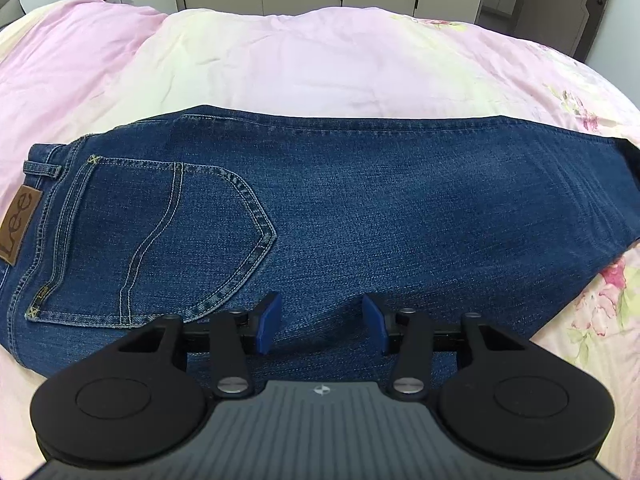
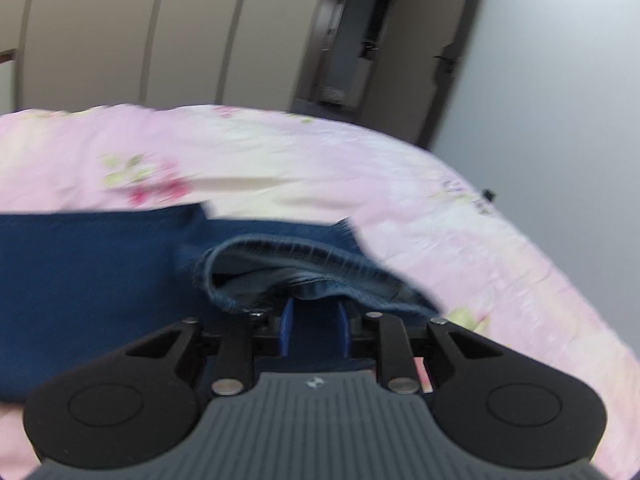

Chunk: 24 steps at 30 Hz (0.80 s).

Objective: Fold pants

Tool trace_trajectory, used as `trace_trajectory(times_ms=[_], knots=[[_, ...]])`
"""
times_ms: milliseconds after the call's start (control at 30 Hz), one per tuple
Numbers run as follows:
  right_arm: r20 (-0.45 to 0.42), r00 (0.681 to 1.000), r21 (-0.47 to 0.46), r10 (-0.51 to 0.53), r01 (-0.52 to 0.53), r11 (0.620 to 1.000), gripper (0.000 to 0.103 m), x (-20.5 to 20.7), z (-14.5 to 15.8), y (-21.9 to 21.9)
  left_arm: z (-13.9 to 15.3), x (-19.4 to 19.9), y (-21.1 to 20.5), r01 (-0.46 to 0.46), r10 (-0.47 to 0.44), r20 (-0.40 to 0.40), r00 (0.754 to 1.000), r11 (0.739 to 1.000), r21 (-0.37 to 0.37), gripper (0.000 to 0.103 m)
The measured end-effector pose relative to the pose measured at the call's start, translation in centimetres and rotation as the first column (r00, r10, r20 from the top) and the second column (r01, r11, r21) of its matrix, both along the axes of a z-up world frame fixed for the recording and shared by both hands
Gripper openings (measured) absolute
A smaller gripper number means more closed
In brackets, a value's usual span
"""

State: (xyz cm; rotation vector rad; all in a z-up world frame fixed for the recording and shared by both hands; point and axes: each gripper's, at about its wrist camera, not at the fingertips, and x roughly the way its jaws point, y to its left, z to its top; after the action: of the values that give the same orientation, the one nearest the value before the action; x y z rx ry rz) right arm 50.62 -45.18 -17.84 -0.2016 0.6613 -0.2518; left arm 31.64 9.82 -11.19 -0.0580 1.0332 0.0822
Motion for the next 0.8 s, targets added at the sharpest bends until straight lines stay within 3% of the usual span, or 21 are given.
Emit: trace_trajectory(times_ms=[167, 333, 433, 500, 700, 800], knots=[[-0.041, 0.982, -0.032, -0.182, 0.181, 0.983, 0.019, 5.0, 0.9, -4.8, -0.2, 0.3, -0.1, -0.005, 0.005, 0.001, 1.000, 1.000, 0.001, 0.057], [-0.065, 0.984, -0.019, -0.166, 0.165, 0.986, 0.024, 4.5, 1.0, -6.1, 0.0, -0.1, -0.4, 0.015, -0.015, 0.029, 0.999, 1.000, 0.014, 0.057], [-0.099, 0.980, 0.076, -0.170, 0.178, 0.981, 0.024, 3.1, 0.4, -7.3, 0.5, -0.5, -0.6, 0.024, -0.025, 0.054, 0.998, 0.999, 0.023, 0.059], [-0.125, 0.969, 0.218, -0.214, 0.237, 0.947, 0.024, 1.9, -0.1, -8.8, 0.9, -0.9, -0.8, 0.025, -0.027, 0.075, 0.997, 0.999, 0.027, 0.062], [-0.137, 0.933, 0.531, -0.333, 0.353, 0.770, 0.026, 0.1, -1.3, -12.8, 1.1, -1.2, -1.6, 0.049, -0.055, 0.087, 0.995, 0.997, 0.064, 0.062], [-0.149, 0.910, 0.587, -0.386, 0.396, 0.706, 0.028, 0.8, -2.3, -13.7, 0.8, -1.1, -1.5, 0.028, -0.032, 0.072, 0.997, 0.998, 0.065, 0.063]])
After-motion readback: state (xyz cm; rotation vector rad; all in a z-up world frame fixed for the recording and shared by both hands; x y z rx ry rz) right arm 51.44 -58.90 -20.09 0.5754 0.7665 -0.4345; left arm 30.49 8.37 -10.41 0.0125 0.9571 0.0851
